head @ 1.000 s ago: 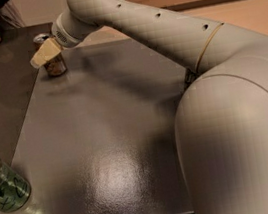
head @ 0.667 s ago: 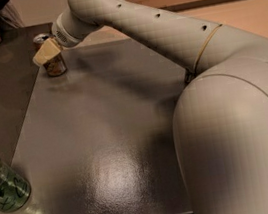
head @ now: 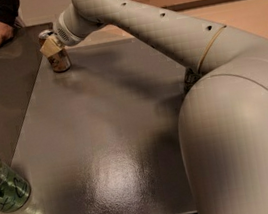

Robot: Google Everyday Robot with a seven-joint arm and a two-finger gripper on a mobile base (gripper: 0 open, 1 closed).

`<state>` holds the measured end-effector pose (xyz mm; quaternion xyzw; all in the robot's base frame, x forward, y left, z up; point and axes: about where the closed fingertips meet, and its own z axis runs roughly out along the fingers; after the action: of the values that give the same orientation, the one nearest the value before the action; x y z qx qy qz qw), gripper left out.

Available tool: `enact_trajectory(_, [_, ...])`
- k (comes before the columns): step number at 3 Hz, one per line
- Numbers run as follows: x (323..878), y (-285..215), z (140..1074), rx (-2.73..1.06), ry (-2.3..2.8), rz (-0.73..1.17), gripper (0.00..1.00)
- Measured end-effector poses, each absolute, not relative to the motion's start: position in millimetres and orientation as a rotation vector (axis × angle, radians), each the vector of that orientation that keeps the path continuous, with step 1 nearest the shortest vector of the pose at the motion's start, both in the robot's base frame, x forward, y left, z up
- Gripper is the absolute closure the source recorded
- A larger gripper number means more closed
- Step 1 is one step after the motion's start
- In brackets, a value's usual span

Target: Pick orange can

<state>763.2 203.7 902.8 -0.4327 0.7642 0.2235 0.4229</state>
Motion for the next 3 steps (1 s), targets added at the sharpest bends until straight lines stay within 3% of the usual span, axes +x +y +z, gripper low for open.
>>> enact_trajectory(1, [757.2, 188.3, 916.0, -1.053, 1.89, 0.567, 0.88])
enact_trajectory(2, [747.4, 162.1, 937.1, -1.032, 1.859, 0.552, 1.0])
enact_trajectory(3, [739.3, 132.5, 961.8, -1.059, 1.833, 0.528, 1.0])
